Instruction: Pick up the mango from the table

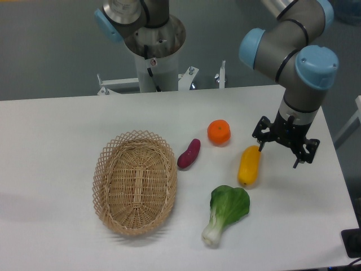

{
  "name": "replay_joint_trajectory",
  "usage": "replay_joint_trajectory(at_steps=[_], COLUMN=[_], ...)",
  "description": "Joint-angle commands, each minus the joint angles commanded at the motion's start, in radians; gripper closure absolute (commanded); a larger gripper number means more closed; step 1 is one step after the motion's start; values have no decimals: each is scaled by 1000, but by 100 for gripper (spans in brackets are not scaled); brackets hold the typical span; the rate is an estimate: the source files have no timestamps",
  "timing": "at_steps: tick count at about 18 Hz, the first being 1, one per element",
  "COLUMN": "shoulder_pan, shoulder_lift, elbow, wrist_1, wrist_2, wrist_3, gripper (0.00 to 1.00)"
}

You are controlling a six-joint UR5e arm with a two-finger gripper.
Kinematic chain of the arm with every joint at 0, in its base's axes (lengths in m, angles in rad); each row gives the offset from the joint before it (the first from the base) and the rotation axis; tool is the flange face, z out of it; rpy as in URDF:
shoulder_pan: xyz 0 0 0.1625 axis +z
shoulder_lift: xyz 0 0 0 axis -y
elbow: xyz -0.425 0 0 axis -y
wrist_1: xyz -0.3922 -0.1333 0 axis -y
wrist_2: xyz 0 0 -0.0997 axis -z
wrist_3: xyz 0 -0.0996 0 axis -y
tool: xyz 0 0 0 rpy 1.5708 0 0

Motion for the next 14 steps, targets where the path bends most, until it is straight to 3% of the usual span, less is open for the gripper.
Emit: replay_joint_trajectory(at_steps=[3, 8, 14], shoulder_pan=[-8, -28, -32], shoulder_lift=[-2, -32, -49], elbow=[-23, -84, -187], wrist_1=[20, 155, 229], wrist_2=[0, 0, 3], wrist_3=[-38, -66, -66], gripper=[0, 0, 0])
